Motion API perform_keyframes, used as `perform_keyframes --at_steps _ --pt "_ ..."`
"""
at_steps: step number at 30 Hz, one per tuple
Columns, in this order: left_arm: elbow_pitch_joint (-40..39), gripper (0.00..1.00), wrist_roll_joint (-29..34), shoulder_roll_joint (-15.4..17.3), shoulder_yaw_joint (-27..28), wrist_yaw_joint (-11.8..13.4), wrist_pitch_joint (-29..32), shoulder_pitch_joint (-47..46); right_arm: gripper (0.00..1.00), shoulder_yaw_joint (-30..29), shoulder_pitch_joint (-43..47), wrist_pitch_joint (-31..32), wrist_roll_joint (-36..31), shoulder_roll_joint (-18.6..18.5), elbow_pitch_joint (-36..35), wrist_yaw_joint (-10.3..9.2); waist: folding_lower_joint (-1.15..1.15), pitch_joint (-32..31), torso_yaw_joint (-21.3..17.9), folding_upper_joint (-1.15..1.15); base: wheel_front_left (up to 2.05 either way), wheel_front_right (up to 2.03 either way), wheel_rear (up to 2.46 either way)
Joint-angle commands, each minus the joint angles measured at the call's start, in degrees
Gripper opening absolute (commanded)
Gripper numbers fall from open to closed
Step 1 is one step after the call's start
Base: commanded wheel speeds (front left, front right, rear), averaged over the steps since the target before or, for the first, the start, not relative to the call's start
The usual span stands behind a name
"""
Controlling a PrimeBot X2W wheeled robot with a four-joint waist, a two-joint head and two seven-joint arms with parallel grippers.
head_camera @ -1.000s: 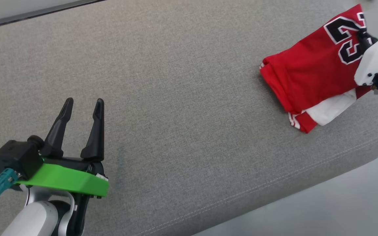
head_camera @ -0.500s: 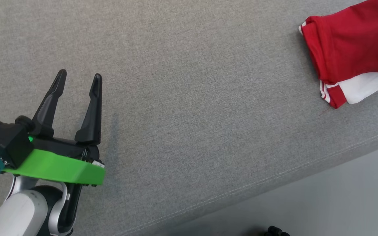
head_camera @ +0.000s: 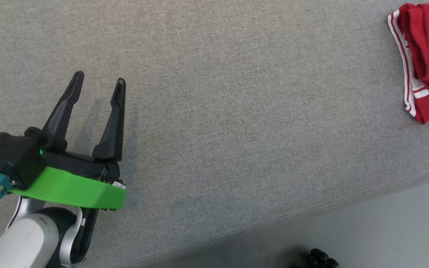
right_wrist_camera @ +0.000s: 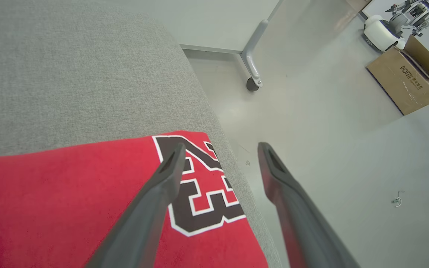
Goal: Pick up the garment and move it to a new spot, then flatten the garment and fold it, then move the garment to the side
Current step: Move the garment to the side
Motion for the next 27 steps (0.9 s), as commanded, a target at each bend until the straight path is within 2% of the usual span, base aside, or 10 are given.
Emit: perform_keyframes --at_steps 1,7,13,22,27 --pt "0.0 1.00 0.4 0.0 0.0 0.1 -0.2 -0.9 1.00 -0.6 -0.1 -0.2 -0.8 0.0 0.2 -0.09 -0.01 0.3 0.5 0.00 0.00 0.00 0.00" --pt "1.4 1.00 -0.3 -0.9 0.1 0.0 -1.1 -0.4 1.00 -2.9 1.1 -0.3 -3.9 1.3 0.4 -0.09 -0.01 -1.6 0.2 0.00 0.00 0.00 0.00" --pt "5.1 1.00 -2.3 -2.0 0.3 -1.4 -3.0 0.8 1.00 -1.0 1.0 -2.8 -4.9 4.3 -1.5 -0.10 -0.01 -6.5 0.0 0.00 0.00 0.00 0.00" --pt "13.9 1.00 -6.1 -4.8 2.5 -3.7 -9.0 3.5 1.00 5.5 6.2 -5.2 0.0 7.8 -12.1 -0.09 -0.01 -17.3 1.3 0.00 0.00 0.00 0.00" --pt "18.1 1.00 -7.7 -6.2 3.5 -4.0 -11.4 6.1 1.00 8.9 11.3 -5.9 3.7 7.9 -18.8 -0.09 -0.01 -21.8 2.7 0.00 0.00 0.00 0.00"
